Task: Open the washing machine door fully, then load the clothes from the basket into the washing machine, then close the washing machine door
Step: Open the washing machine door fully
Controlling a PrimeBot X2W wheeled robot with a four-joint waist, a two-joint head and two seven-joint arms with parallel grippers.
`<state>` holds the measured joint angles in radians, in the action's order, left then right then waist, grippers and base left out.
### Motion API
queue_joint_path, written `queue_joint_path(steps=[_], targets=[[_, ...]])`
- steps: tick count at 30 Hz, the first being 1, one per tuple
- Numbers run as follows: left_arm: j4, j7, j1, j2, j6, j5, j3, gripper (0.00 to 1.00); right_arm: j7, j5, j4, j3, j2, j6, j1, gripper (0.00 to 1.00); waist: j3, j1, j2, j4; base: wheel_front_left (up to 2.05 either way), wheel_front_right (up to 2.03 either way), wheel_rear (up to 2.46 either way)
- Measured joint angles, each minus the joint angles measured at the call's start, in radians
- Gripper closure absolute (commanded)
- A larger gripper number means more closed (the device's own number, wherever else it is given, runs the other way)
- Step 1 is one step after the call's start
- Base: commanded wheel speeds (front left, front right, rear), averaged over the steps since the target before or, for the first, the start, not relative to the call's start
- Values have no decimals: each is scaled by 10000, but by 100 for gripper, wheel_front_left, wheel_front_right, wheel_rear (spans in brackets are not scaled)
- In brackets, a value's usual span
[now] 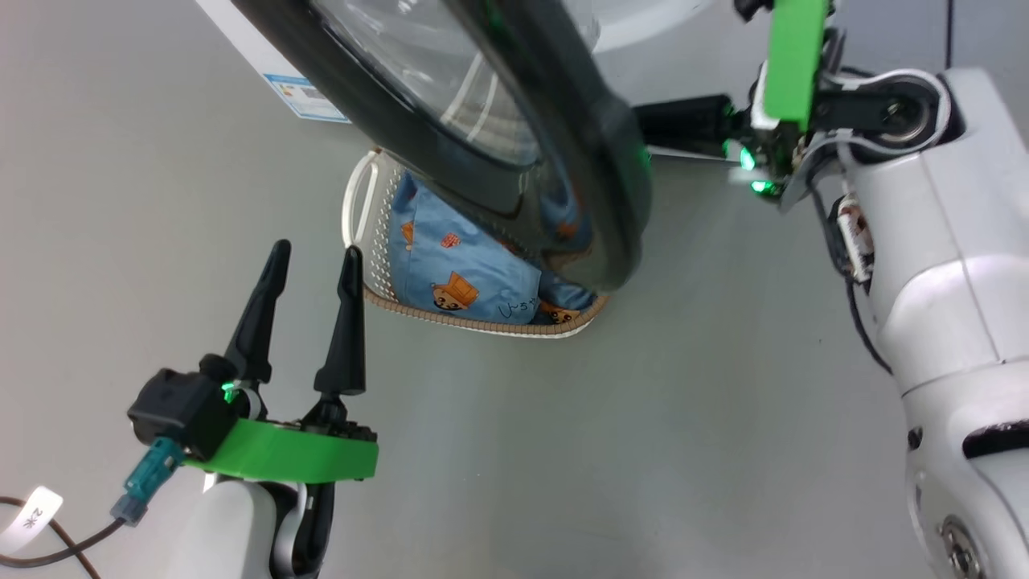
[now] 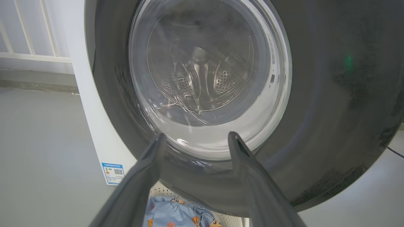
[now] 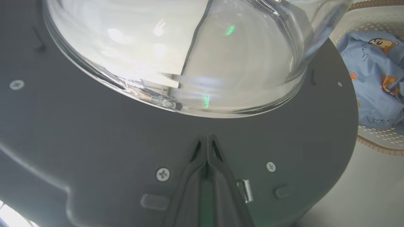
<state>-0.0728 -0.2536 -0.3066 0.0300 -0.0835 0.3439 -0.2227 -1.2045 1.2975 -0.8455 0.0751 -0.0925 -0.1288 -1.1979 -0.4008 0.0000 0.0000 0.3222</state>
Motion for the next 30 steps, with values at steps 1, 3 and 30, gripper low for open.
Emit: queue_joint_path(steps=[1, 3, 30], targets=[[-2, 0, 4, 0, 0, 2, 6, 0, 4, 142, 94, 203, 6, 0, 118, 100, 17, 0, 0, 4, 0, 0, 0], [-2, 0, 13, -2, 0, 2, 8, 0, 23, 437, 234, 593, 13, 0, 327, 100, 45, 0, 0, 14, 0, 0, 0], [-67, 0, 292, 0, 10, 4, 40, 0, 2109, 4253, 844, 5402, 4, 0, 965, 100, 332, 0, 0, 148, 0, 0, 0]])
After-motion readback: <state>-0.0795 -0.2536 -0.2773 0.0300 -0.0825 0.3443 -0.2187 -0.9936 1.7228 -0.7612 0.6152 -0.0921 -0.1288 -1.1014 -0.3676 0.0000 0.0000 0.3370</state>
